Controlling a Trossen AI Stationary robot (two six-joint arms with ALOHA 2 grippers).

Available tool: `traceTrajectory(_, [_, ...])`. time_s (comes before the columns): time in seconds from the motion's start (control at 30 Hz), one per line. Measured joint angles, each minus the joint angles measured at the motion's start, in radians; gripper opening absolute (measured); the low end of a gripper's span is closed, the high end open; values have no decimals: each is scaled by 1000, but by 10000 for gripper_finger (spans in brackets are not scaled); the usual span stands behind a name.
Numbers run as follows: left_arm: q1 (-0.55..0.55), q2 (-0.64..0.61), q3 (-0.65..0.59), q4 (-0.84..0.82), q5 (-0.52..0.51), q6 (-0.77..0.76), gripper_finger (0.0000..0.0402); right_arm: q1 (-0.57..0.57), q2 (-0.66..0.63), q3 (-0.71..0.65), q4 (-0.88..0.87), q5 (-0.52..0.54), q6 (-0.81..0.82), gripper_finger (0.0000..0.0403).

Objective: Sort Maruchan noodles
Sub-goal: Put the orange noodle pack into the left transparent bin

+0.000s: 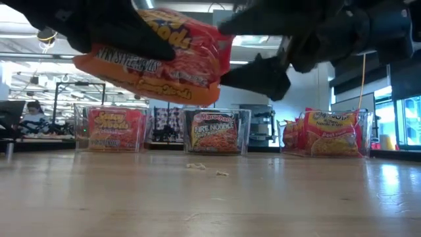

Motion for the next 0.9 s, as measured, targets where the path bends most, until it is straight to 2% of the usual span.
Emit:
traceTrajectory(0.2, [14,0,0,71,-5,73,127,-8,75,68,1,24,-28,389])
traceTrajectory(0.37, [12,0,0,152,12,185,127,-15,116,144,8,-3,-93,364])
traceTrajectory(0.5, [12,-1,1,168,23,222,127,-12,118,176,-6,-34,-161,306])
traceTrajectory(0.63, [8,-1,1,176,12,223,127,-15,118,182,-36,-42,-190,220])
traceTrajectory(0.73, [13,0,1,178,10,241,127,-13,118,185,-58,-8,-186,158])
traceTrajectory(0.83, [17,0,1,178,6,205,127,-13,116,185,-63,8,-187,119])
traceTrajectory(0.9, [21,0,4,176,16,192,127,-13,116,184,-64,9,-194,112])
